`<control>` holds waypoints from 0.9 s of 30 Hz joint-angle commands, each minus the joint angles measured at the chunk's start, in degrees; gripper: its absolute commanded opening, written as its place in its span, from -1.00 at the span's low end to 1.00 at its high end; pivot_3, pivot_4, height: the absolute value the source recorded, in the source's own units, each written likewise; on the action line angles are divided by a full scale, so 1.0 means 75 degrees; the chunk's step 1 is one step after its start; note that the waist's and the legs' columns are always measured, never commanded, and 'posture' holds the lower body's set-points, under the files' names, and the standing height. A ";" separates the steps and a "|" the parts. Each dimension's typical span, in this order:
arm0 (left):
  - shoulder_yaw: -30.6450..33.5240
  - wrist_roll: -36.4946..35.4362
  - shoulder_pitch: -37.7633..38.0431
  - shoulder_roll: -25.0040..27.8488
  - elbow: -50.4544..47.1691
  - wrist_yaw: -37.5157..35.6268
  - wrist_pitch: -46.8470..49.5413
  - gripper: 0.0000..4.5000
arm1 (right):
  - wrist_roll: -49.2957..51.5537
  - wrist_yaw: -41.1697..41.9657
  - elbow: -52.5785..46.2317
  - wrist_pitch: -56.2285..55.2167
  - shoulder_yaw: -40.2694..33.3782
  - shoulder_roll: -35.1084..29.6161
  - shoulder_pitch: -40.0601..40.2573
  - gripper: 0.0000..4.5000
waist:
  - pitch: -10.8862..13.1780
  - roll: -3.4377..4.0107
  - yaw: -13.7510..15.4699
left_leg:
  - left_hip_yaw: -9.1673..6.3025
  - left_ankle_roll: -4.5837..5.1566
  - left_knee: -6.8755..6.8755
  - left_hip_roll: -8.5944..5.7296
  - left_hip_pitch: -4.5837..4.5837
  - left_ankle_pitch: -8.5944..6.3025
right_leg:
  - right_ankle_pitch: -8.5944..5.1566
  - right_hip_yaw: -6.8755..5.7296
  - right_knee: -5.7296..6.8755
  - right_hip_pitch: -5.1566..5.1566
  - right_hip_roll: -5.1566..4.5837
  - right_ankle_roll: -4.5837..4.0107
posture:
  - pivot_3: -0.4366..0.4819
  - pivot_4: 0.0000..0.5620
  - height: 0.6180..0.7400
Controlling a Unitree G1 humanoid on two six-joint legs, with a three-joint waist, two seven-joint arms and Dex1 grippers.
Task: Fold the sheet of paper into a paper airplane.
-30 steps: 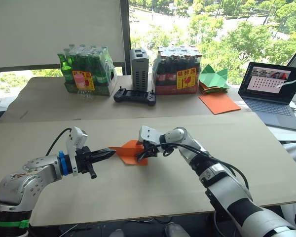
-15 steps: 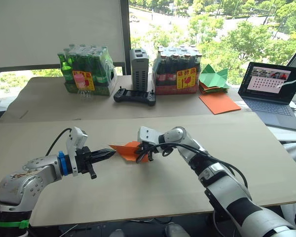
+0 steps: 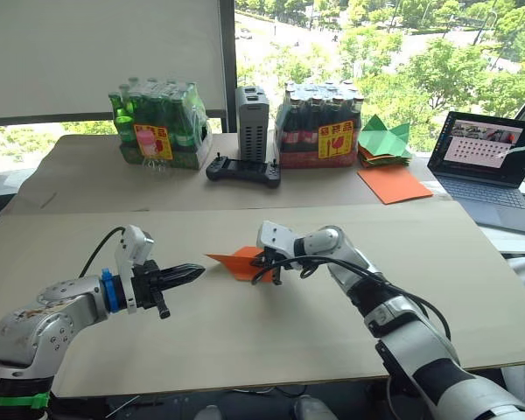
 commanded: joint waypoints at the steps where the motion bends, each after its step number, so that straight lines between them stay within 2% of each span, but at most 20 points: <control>1: 0.0118 -0.0065 -0.0112 0.0086 -0.0182 -0.0071 -0.0107 -1.00 | 0.0145 -0.0277 -0.1339 0.1338 -0.0508 -0.0460 0.0517 -0.99 | 0.0000 0.0000 -0.0003 | 0.0001 0.0000 0.0000 0.0001 -0.0001 0.0000 | 0.0000 0.0000 -0.0004 0.0000 0.0001 0.0000 | -0.05 -0.47 1.00; 4: -0.0040 0.0018 -0.0289 0.0057 -0.0024 -0.0157 -0.0181 -1.00 | 0.0380 -0.0566 -0.2693 0.2731 -0.1119 -0.0912 0.1195 -0.99 | 0.0000 0.0000 0.0041 | -0.0004 0.0000 0.0000 0.0003 -0.0001 0.0000 | -0.0001 -0.0002 0.0000 0.0000 0.0005 0.0000 | -0.05 -0.47 1.00; 9: -0.0304 0.0167 -0.0664 0.0004 0.0299 -0.0303 -0.0249 -1.00 | 0.0819 -0.1165 -0.4583 0.4799 -0.1968 -0.1145 0.1882 -0.99 | 0.0000 0.0000 0.0053 | 0.0003 0.0000 0.0000 0.0002 -0.0001 0.0000 | -0.0001 0.0001 -0.0004 0.0000 0.0006 0.0001 | -0.05 -0.47 1.00; 14: -0.0519 0.0327 -0.0988 -0.0046 0.0601 -0.0491 -0.0304 -1.00 | 0.1242 -0.2001 -0.5799 0.6366 -0.2992 -0.1181 0.1974 -0.99 | 0.0000 0.0000 0.0048 | 0.0002 0.0001 0.0000 0.0007 -0.0003 0.0000 | -0.0002 0.0002 -0.0005 -0.0001 0.0012 0.0000 | -0.05 -0.47 1.00; 20: -0.0700 0.0467 -0.1202 -0.0092 0.0888 -0.0681 -0.0435 -1.00 | 0.1095 -0.3166 -0.6044 0.6980 -0.3720 -0.1629 0.2203 -0.99 | 0.0000 0.0000 0.0106 | 0.0004 0.0001 0.0000 0.0006 -0.0010 0.0000 | -0.0001 0.0001 -0.0024 0.0001 0.0010 0.0001 | -0.05 -0.47 1.00; 24: -0.0794 0.0543 -0.1305 -0.0163 0.1002 -0.0754 -0.0491 -1.00 | 0.0980 -0.3699 -0.5673 0.6819 -0.3927 -0.2085 0.2758 -0.99 | 0.0000 0.0000 0.0135 | 0.0004 0.0002 0.0000 0.0006 -0.0022 -0.0001 | -0.0001 -0.0004 -0.0049 0.0006 0.0007 0.0002 | -0.05 -0.47 1.00; 27: -0.0841 0.0600 -0.1348 -0.0197 0.1072 -0.0822 -0.0524 -1.00 | 0.1070 -0.4116 -0.5295 0.6957 -0.4339 -0.2113 0.2858 -0.99 | 0.0001 0.0000 0.0091 | 0.0008 0.0002 0.0000 0.0003 -0.0024 -0.0001 | 0.0000 0.0000 -0.0051 0.0004 0.0004 0.0005 | -0.05 -0.47 1.00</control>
